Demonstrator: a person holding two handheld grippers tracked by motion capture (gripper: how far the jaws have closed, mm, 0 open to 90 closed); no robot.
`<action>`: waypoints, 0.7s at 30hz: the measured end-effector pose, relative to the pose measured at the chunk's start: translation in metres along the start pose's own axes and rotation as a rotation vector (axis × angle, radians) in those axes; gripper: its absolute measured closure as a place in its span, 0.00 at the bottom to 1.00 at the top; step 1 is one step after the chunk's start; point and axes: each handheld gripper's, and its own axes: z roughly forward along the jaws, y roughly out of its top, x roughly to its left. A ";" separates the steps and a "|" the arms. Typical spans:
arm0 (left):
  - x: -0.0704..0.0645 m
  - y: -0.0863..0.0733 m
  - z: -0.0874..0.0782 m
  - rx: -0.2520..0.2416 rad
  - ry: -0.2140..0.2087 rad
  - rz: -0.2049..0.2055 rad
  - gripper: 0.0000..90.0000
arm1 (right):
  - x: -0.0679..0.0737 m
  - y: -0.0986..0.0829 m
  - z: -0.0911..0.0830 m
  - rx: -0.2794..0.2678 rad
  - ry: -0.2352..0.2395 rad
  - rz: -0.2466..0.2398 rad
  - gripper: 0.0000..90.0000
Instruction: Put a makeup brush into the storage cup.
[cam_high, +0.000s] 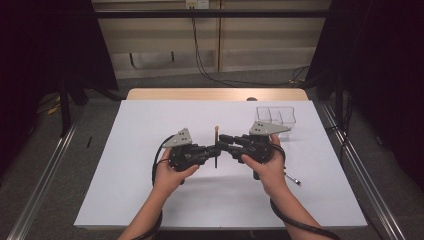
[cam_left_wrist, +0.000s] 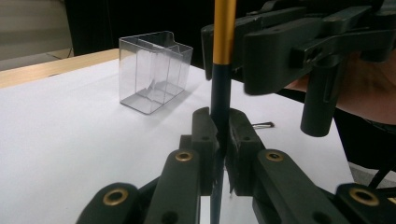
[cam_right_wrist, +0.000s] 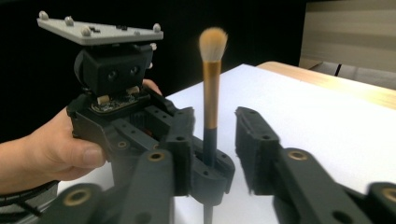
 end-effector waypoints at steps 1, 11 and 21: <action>0.000 0.000 0.000 -0.003 -0.003 -0.001 0.93 | 0.001 0.000 0.002 0.007 0.000 -0.003 0.80; -0.001 0.000 0.000 -0.013 -0.008 0.000 0.92 | 0.002 0.003 0.004 -0.001 -0.001 -0.024 0.94; 0.000 -0.001 -0.003 -0.022 -0.012 -0.013 0.82 | -0.001 0.006 -0.002 -0.049 -0.005 -0.013 0.94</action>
